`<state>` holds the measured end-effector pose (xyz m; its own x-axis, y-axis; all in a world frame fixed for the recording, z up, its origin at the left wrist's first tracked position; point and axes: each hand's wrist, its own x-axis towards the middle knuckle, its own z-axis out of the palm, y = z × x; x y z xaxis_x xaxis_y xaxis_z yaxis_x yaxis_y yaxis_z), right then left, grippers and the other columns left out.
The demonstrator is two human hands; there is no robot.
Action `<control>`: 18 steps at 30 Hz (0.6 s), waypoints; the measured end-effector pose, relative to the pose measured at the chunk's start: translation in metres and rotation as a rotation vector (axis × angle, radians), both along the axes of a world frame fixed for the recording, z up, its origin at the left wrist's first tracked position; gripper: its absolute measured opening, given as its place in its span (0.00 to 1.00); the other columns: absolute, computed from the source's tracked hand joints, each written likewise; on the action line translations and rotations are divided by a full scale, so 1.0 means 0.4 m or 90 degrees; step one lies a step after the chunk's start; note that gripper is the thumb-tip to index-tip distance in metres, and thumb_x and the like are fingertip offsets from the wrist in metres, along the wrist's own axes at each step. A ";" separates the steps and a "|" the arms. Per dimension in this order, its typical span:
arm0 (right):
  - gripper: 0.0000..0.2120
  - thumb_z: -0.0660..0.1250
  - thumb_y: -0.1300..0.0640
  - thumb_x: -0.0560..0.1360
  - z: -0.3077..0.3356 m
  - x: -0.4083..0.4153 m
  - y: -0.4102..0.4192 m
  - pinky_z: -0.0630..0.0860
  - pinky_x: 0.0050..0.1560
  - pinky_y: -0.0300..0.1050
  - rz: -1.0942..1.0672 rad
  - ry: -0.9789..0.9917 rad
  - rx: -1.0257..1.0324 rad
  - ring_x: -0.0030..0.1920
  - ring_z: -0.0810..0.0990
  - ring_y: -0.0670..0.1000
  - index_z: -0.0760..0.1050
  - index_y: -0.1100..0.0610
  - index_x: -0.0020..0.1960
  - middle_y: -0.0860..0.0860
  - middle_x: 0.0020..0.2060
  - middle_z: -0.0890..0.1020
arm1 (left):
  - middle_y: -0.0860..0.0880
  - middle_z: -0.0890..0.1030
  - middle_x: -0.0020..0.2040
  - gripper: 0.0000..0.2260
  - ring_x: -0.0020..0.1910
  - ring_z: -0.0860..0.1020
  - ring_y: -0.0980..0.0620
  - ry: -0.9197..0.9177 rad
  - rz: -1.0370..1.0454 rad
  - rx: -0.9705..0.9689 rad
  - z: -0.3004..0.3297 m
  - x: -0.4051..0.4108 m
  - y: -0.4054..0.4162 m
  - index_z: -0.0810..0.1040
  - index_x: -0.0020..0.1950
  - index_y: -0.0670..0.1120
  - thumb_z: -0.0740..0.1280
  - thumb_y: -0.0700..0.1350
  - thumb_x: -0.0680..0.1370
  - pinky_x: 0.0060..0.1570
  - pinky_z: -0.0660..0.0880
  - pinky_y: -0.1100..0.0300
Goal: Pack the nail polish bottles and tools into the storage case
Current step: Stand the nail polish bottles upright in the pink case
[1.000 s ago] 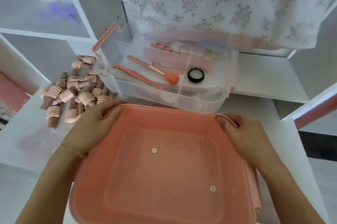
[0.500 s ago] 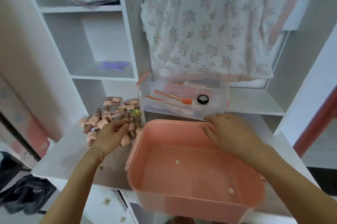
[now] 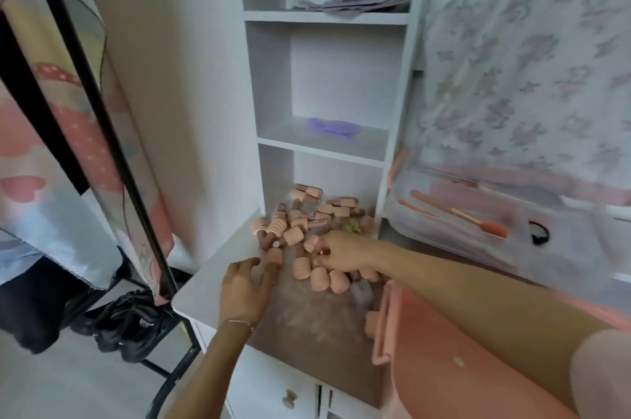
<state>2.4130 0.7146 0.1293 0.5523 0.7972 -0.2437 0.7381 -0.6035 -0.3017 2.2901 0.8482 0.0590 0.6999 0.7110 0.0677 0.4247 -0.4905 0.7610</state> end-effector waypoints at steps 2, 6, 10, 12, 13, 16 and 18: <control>0.09 0.63 0.55 0.75 -0.020 0.022 0.045 0.65 0.35 0.41 0.004 -0.029 -0.036 0.42 0.75 0.53 0.75 0.60 0.44 0.59 0.46 0.79 | 0.38 0.73 0.63 0.22 0.62 0.70 0.40 0.029 0.022 0.009 -0.015 0.029 0.024 0.73 0.64 0.40 0.65 0.53 0.76 0.62 0.67 0.51; 0.13 0.67 0.53 0.71 -0.061 0.035 0.098 0.72 0.46 0.45 0.083 -0.132 -0.105 0.49 0.77 0.58 0.74 0.63 0.49 0.59 0.50 0.78 | 0.44 0.72 0.63 0.23 0.63 0.67 0.43 0.179 0.033 0.118 -0.044 0.079 0.036 0.75 0.61 0.47 0.61 0.62 0.75 0.60 0.64 0.52; 0.15 0.66 0.57 0.71 -0.098 0.029 0.113 0.64 0.39 0.45 0.075 -0.163 -0.149 0.53 0.74 0.58 0.71 0.61 0.55 0.57 0.52 0.75 | 0.45 0.74 0.58 0.18 0.60 0.69 0.44 0.179 0.048 0.175 -0.072 0.094 0.032 0.76 0.59 0.48 0.60 0.57 0.77 0.57 0.64 0.53; 0.07 0.64 0.60 0.71 -0.101 0.036 0.116 0.63 0.39 0.45 0.064 -0.122 -0.147 0.51 0.73 0.59 0.69 0.59 0.48 0.56 0.45 0.73 | 0.43 0.77 0.54 0.15 0.56 0.72 0.43 0.146 0.047 0.181 -0.079 0.087 0.036 0.78 0.57 0.47 0.60 0.54 0.78 0.54 0.65 0.53; 0.05 0.63 0.61 0.71 -0.098 0.038 0.116 0.64 0.40 0.47 0.062 -0.104 -0.144 0.50 0.73 0.58 0.67 0.56 0.40 0.54 0.40 0.71 | 0.42 0.77 0.52 0.14 0.54 0.73 0.42 0.116 0.041 0.168 -0.078 0.080 0.039 0.79 0.55 0.46 0.61 0.52 0.78 0.53 0.66 0.53; 0.13 0.65 0.60 0.71 -0.081 0.045 0.110 0.69 0.46 0.50 0.048 -0.029 -0.101 0.46 0.74 0.56 0.62 0.54 0.33 0.52 0.35 0.70 | 0.41 0.80 0.46 0.08 0.46 0.77 0.43 -0.064 0.052 0.068 -0.065 0.044 0.038 0.81 0.49 0.42 0.67 0.44 0.75 0.47 0.70 0.56; 0.14 0.67 0.59 0.71 -0.055 0.038 0.100 0.68 0.42 0.46 0.006 0.041 0.009 0.40 0.73 0.51 0.63 0.54 0.33 0.50 0.34 0.71 | 0.45 0.82 0.44 0.05 0.42 0.77 0.49 -0.161 0.089 0.009 -0.051 0.012 0.032 0.82 0.46 0.42 0.70 0.41 0.73 0.45 0.69 0.61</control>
<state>2.4282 0.7547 0.1072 0.5281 0.8061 -0.2672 0.7224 -0.5918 -0.3575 2.2950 0.8612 0.0386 0.5550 0.7969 0.2384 0.2870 -0.4524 0.8444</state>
